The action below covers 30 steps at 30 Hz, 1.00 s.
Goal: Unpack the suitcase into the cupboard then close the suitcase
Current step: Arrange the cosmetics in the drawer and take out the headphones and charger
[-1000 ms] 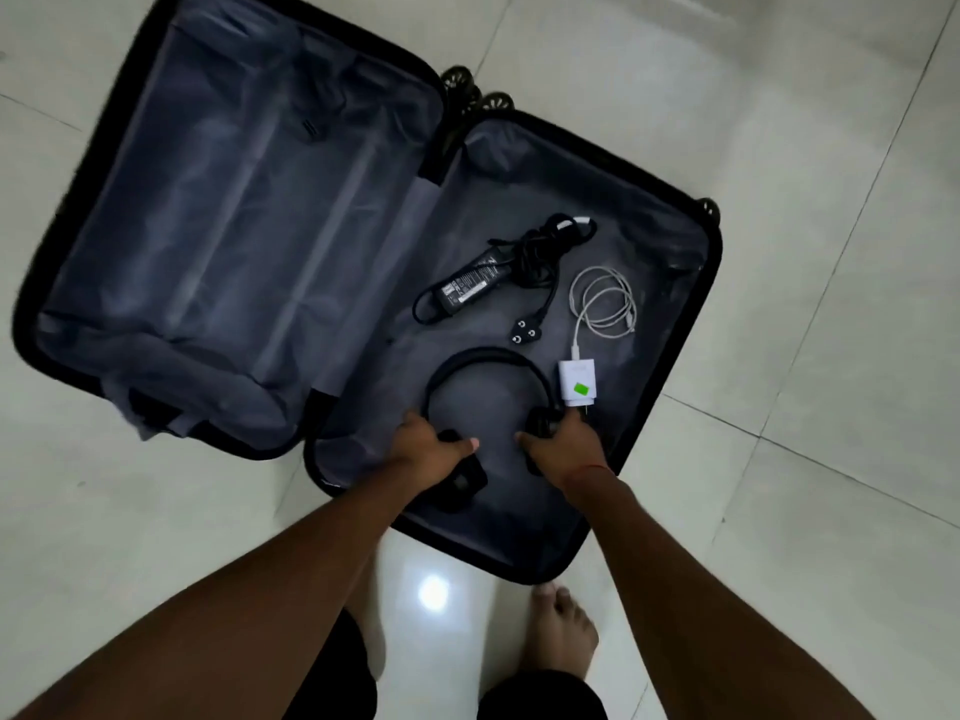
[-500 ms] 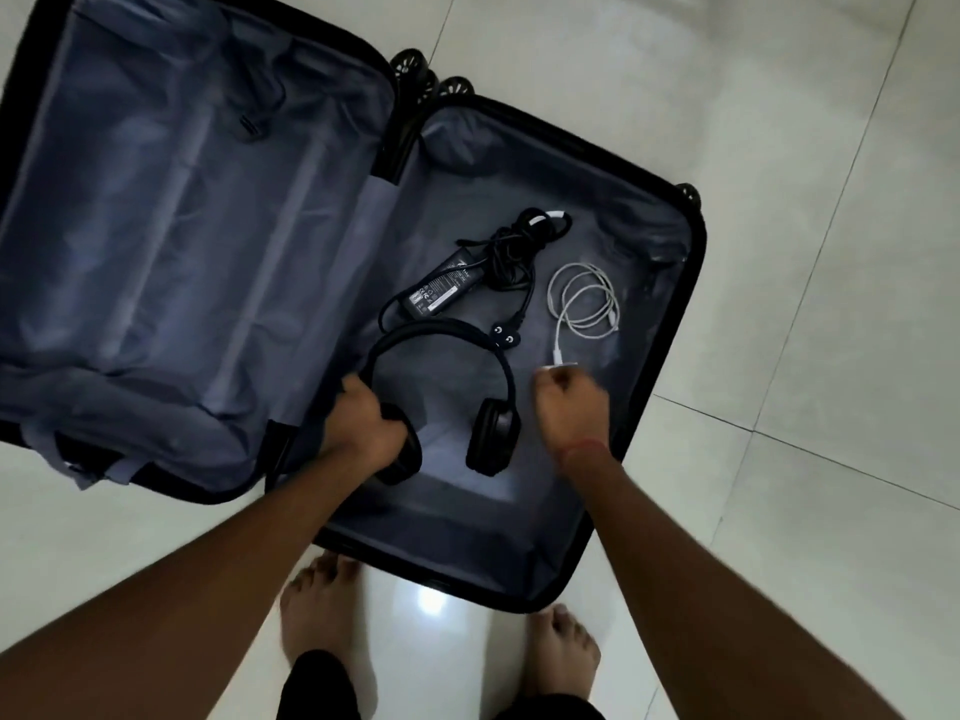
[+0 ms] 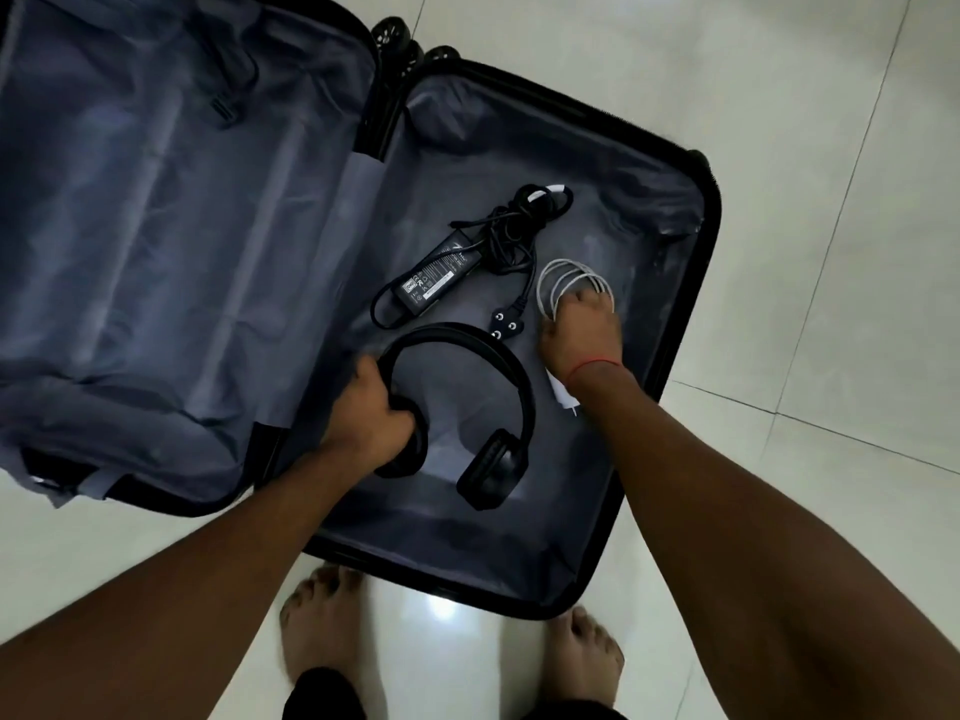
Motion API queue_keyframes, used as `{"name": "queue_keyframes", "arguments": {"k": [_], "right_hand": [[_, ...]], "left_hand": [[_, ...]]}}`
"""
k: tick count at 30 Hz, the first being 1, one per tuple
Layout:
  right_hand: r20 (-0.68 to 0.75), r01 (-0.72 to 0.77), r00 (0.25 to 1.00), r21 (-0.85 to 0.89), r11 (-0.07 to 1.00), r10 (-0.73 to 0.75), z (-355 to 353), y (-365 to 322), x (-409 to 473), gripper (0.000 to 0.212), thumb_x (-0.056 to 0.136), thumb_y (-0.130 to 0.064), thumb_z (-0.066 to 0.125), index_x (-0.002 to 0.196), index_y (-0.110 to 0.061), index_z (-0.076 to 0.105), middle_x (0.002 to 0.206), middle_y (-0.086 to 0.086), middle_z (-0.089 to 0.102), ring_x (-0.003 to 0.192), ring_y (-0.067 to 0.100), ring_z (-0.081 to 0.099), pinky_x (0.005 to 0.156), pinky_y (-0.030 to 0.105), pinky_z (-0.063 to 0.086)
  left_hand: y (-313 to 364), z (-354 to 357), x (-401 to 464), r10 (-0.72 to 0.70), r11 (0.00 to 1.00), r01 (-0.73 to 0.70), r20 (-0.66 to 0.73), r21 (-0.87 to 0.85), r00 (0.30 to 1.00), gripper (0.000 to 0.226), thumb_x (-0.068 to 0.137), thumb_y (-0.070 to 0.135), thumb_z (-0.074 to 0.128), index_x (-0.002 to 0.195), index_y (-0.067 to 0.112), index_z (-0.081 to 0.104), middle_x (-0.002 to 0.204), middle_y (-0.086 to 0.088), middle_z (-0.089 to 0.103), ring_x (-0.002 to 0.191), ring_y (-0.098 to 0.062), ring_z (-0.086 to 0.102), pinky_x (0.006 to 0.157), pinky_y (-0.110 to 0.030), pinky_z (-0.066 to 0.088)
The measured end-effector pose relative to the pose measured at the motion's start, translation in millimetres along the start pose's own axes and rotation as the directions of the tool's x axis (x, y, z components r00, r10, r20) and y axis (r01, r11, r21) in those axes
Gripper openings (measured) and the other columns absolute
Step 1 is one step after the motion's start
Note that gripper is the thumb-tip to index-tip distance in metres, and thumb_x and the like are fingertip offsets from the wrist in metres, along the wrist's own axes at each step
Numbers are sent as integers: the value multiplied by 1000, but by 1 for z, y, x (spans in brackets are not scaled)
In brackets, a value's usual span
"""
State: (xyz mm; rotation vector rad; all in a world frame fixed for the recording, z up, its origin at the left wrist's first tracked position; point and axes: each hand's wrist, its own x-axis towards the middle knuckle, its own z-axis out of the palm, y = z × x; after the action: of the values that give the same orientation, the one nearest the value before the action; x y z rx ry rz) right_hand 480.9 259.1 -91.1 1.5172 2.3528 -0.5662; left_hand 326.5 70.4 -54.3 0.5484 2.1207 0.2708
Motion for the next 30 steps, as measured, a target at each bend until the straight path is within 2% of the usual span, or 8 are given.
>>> {"name": "queue_keyframes", "arguments": {"k": [3,6,11,14,19,23,27,30], "right_hand": [[-122,10,992,198,980,15,-8,7,-13,24,86,-18,50,104,-4,56,104,22,62,105,39,51,91,45,44],[-103,46,994,122,991,-34,-16,22,-25,20,91,-24,48,101,-7,54,100,20,62,101,37,51,86,43,38],[252,187,960,-239,953,-126,-14,29,-46,63,75,-60,65,113,-12,50,119,13,59,120,34,43,93,46,36],[380,241,917,-289,926,-120,-4,21,-57,81,62,-62,74,118,-12,44,123,13,56,120,33,44,96,47,35],[385,169,918,-156,973,-97,14,-2,-70,52,82,-34,66,121,-6,45,121,19,59,111,38,57,92,44,44],[385,-67,923,110,992,20,13,-4,-87,33,85,-21,65,111,-5,53,108,17,64,100,37,63,81,37,49],[479,-468,865,665,582,148,-34,-3,-110,21,86,-9,68,105,-5,59,95,9,65,79,18,64,65,21,50],[499,-519,852,772,366,156,-102,-9,-134,14,84,3,63,94,-6,59,80,7,61,68,16,59,60,20,46]], "left_hand": [[-1,-1,-4,-12,1000,12,4,-22,1000,43,79,4,58,115,8,35,99,-11,55,90,-29,57,73,-32,42],[-2,-4,-7,-8,1000,8,4,5,1000,45,80,4,58,118,7,35,105,-14,56,95,-34,58,76,-32,44],[-4,-11,-7,18,999,-18,-1,37,1000,57,79,5,60,130,6,34,118,-19,55,105,-37,56,84,-36,45],[-5,-14,-7,32,999,-31,-23,41,999,62,78,5,61,134,6,33,122,-20,54,108,-37,55,89,-38,46],[-6,-14,-12,31,999,-31,-23,21,999,61,78,5,61,133,7,33,123,-18,54,109,-37,56,85,-33,43],[-2,-23,-29,27,999,-28,-42,-43,999,62,78,3,61,134,9,35,124,-15,54,113,-34,55,86,-28,40],[7,-51,-66,5,989,-17,-81,-149,997,57,76,1,63,128,8,39,124,-14,54,113,-31,54,93,-32,43],[23,-85,-101,-32,984,14,-100,-177,995,58,77,-1,64,129,6,40,125,-14,54,115,-33,53,98,-37,43]]}}
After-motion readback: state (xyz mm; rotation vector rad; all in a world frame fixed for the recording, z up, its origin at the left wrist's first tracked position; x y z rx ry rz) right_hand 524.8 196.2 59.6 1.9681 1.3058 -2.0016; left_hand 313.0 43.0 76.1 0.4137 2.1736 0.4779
